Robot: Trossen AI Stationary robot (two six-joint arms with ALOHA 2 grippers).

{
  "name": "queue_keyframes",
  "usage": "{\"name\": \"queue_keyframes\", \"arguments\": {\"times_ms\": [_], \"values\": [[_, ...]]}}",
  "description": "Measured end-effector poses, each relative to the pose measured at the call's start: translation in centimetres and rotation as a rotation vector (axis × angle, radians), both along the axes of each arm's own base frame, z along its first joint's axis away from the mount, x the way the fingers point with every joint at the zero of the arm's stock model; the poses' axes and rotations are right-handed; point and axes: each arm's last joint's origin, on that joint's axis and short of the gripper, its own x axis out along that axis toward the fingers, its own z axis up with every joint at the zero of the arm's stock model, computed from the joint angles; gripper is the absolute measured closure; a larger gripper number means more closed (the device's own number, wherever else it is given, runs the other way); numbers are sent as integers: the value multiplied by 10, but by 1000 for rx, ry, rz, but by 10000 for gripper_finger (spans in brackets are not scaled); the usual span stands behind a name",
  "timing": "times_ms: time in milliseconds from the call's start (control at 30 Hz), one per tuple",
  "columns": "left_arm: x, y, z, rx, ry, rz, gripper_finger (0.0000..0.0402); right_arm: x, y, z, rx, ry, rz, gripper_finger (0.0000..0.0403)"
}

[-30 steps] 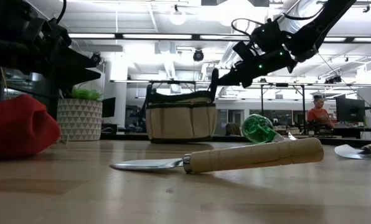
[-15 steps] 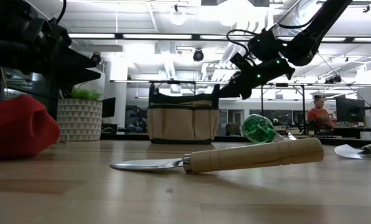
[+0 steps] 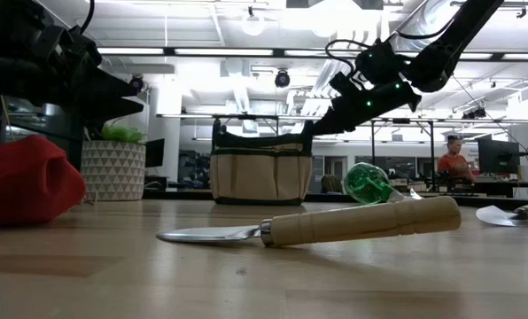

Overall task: Pick & Place Garden tools in Gardening bag
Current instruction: Put the shear scissors into the gardening bag, then put the hand rake into the gardening bag

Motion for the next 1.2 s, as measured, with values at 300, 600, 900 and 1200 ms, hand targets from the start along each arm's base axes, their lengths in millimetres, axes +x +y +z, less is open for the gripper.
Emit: {"name": "queue_keyframes", "arguments": {"times_ms": [300,600,900,1200], "values": [[0,0,0,0,0,0,208,-14,0,12,58,9,-94,138],[0,0,0,0,0,0,208,-25,11,25,224,-1,-105,131],[0,0,0,0,0,0,208,-39,25,32,433,17,-160,131],[0,0,0,0,0,0,208,-40,45,25,596,126,-87,131]]}}
